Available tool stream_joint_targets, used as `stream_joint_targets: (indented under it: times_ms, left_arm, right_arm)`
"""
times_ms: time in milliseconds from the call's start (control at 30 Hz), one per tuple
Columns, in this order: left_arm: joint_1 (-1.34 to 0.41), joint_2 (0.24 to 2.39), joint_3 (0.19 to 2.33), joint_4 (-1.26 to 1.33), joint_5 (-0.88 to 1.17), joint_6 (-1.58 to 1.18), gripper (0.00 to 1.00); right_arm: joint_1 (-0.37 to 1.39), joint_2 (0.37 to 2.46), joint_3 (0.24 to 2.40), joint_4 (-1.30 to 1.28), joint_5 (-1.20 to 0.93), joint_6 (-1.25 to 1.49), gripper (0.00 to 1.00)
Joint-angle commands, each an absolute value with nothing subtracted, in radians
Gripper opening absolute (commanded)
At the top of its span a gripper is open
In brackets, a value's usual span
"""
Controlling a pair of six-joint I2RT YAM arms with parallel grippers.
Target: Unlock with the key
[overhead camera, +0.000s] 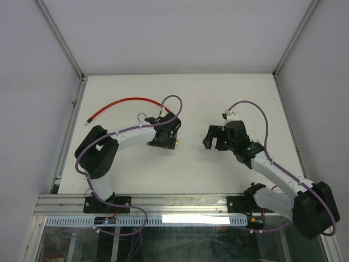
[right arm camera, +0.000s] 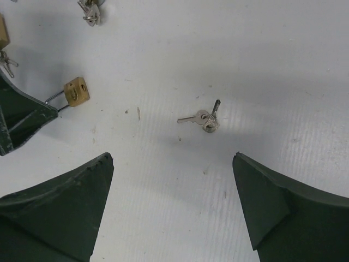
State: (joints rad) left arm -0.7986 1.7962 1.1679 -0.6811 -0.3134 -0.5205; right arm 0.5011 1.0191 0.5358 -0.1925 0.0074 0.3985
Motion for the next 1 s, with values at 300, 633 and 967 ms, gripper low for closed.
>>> stream_joint_targets:
  times_ms: [300, 633, 967]
  left_arm:
    - [-0.608, 1.608, 1.044, -0.458, -0.267, -0.674, 0.76]
    - [-0.659, 1.506, 0.995, -0.353, -0.143, -0.63, 0.8]
    - [-0.74, 1.724, 1.207, -0.325, -0.104, -0.543, 0.8]
  right_arm:
    - [0.435, 1.197, 0.77, -0.339, -0.002, 0.364, 0.94]
    - [0.414, 1.459, 0.921, -0.361, -0.032, 0.329, 0.9]
    - [0.389, 1.455, 0.889, -0.327, -0.002, 0.339, 0.87]
